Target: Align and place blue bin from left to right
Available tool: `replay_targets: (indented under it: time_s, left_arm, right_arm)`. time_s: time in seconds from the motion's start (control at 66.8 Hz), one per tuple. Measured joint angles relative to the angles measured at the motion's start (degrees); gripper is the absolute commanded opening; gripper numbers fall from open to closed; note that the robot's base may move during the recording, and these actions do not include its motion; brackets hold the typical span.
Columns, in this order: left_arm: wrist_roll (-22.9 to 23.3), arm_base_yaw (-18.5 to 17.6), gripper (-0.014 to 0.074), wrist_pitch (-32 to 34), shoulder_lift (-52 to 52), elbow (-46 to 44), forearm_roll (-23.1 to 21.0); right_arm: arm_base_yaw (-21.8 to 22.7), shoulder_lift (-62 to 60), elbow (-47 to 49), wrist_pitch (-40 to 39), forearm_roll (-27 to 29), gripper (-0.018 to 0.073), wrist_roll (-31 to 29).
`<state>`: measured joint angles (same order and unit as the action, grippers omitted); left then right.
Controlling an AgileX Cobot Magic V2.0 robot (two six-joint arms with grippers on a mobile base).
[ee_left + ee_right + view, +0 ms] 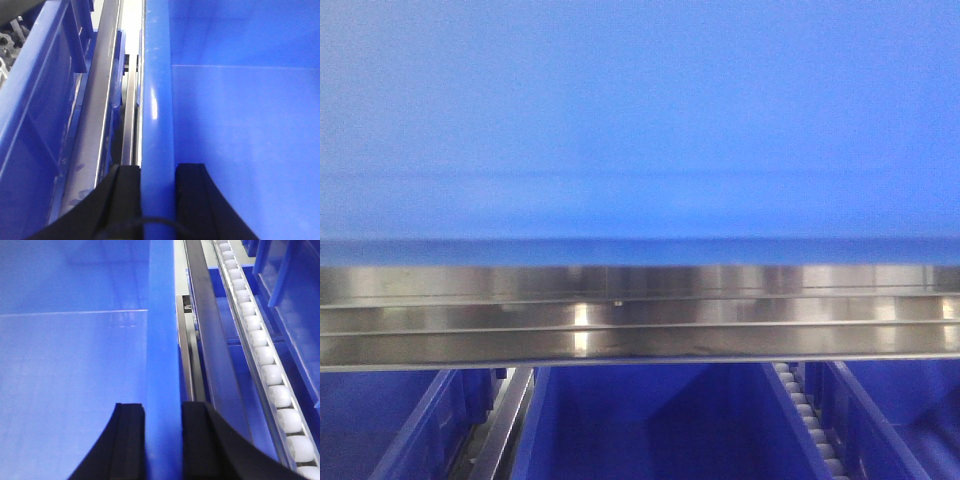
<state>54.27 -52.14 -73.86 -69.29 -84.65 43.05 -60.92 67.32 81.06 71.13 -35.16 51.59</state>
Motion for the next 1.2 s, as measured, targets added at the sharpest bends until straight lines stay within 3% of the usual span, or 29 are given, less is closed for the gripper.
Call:
replay_targets:
  time_s: [1.198]
  left_arm:
    - [-1.5, 0.0, -0.0111, -0.2, 0.0, 0.3, -0.7]
  right_arm:
    - [0.0, 0.0, 0.0, -0.1, -0.1, -0.0070, 0.0]
